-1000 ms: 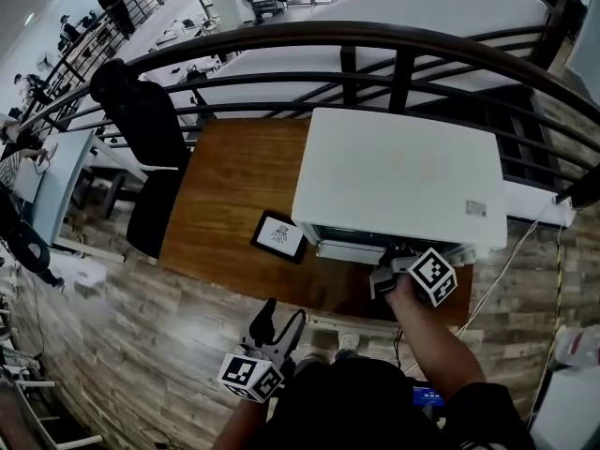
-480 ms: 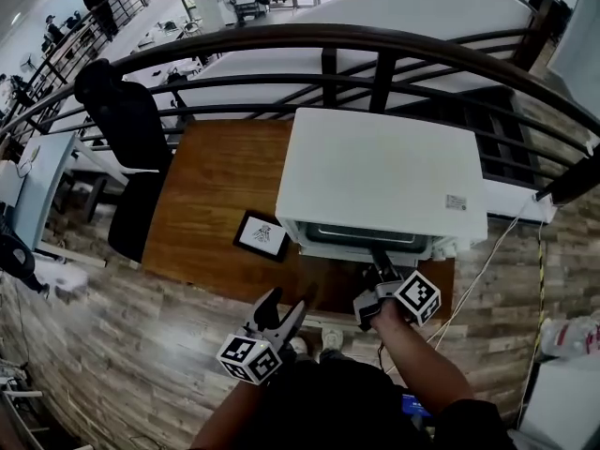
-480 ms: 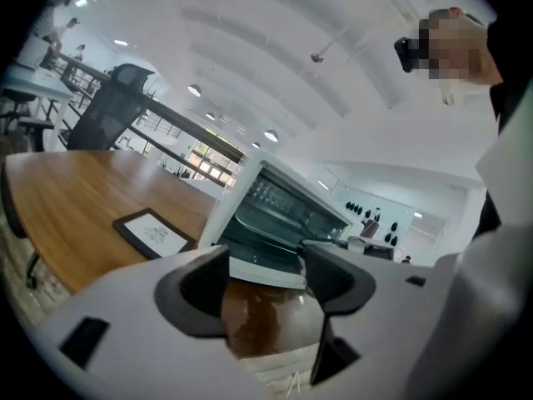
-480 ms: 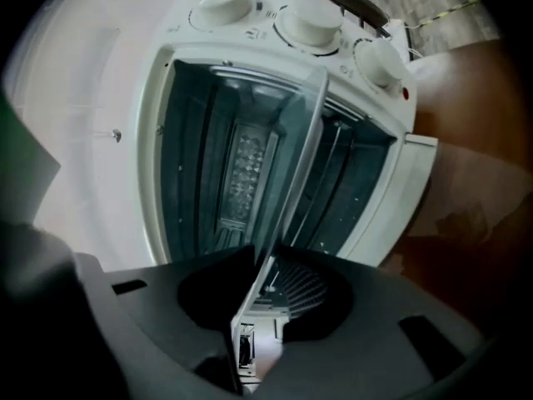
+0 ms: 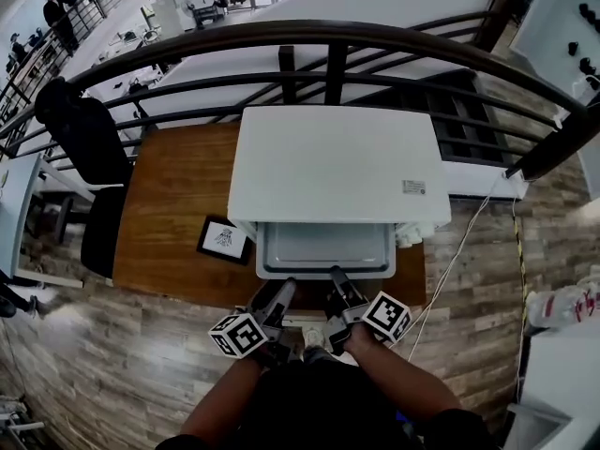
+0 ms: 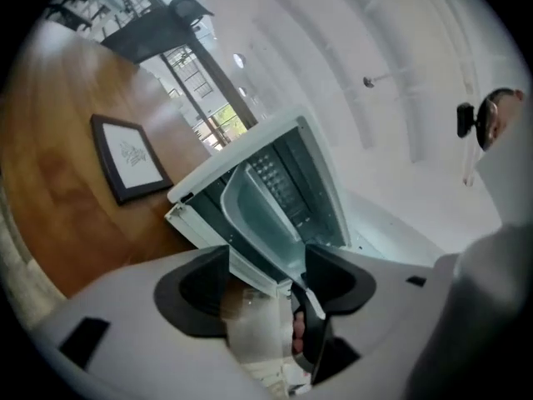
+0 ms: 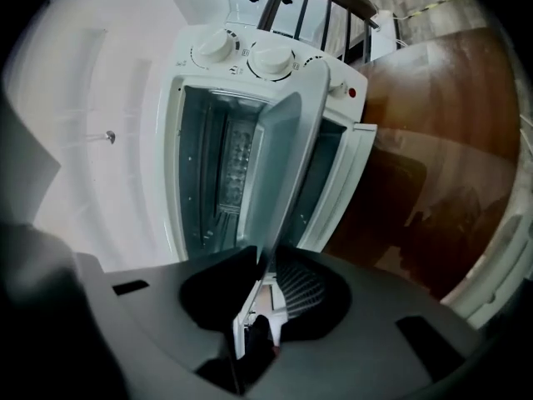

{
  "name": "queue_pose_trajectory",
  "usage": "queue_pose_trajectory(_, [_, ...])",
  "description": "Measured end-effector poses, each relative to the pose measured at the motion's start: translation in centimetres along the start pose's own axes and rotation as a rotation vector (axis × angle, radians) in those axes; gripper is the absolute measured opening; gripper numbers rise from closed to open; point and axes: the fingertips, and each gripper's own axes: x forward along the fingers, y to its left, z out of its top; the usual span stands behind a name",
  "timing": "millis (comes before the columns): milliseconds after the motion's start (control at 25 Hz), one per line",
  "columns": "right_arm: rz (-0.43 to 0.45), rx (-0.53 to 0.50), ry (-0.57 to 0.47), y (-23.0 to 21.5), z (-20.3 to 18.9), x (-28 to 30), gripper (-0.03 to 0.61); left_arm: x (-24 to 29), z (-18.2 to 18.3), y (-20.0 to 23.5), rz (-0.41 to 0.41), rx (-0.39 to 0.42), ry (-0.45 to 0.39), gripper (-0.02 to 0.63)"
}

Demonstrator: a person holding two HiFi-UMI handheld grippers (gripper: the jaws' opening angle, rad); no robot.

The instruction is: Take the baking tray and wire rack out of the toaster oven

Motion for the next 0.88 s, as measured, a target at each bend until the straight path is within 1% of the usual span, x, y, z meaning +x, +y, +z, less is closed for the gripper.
queue_pose_trajectory(80, [-0.005, 0.011, 0.01, -0.3, -0.4, -0.7, 0.069, 0.7, -0.1, 0.3, -0.014, -0.087, -0.029, 0.291])
queue_pose_trajectory(200, [-0.015, 0.018, 0.032, -0.9, -1.3, -1.7, 0.067, 1.6, 0.2, 0.6, -0.028, -0.146, -0.084, 0.291])
queue_pose_trajectory(280, [-0.021, 0.016, 0.055, -1.2, -1.9, -2.3, 0.066, 1.8, 0.1, 1.3, -0.003, -0.192, -0.101, 0.283])
queue_pose_trajectory(320, [-0.02, 0.013, 0.064, -1.2, -2.2, -2.6, 0.067, 1.9, 0.0, 1.3, -0.015, -0.249, -0.118, 0.264])
queue_pose_trajectory(360, [-0.016, 0.005, 0.071, -1.2, -2.3, -2.9, 0.067, 2.2, -0.1, 0.7, -0.053, -0.319, -0.141, 0.224])
queue_pose_trajectory(400, [-0.011, -0.005, 0.076, -1.1, -2.4, -3.1, 0.071, 2.4, -0.1, 0.3, -0.086, -0.365, -0.159, 0.174])
queue_pose_trajectory(440, [-0.007, -0.016, 0.081, -1.0, -2.4, -3.3, 0.074, 2.5, -0.1, 0.1, -0.106, -0.386, -0.168, 0.1])
queue_pose_trajectory(480, [-0.006, -0.029, 0.086, -0.9, -2.4, -3.5, 0.075, 2.5, -0.1, -0.1, -0.124, -0.409, -0.174, 0.064])
queue_pose_trajectory(560, [-0.006, -0.054, 0.097, -0.7, -2.6, -3.9, 0.081, 2.2, -0.1, -0.5, -0.156, -0.456, -0.183, 0.057])
queue_pose_trajectory(680, [-0.019, -0.075, 0.118, -1.0, -3.3, -4.8, 0.086, 1.1, -0.7, -0.6, -0.172, -0.505, -0.191, 0.047])
queue_pose_trajectory(760, [-0.038, -0.086, 0.137, -1.4, -4.1, -5.5, 0.087, 0.1, -1.3, -0.7, -0.177, -0.521, -0.192, 0.037])
queue_pose_trajectory(880, [-0.058, -0.105, 0.174, -2.0, -5.8, -6.6, 0.094, -1.5, -2.0, -0.7, -0.188, -0.524, -0.174, 0.032])
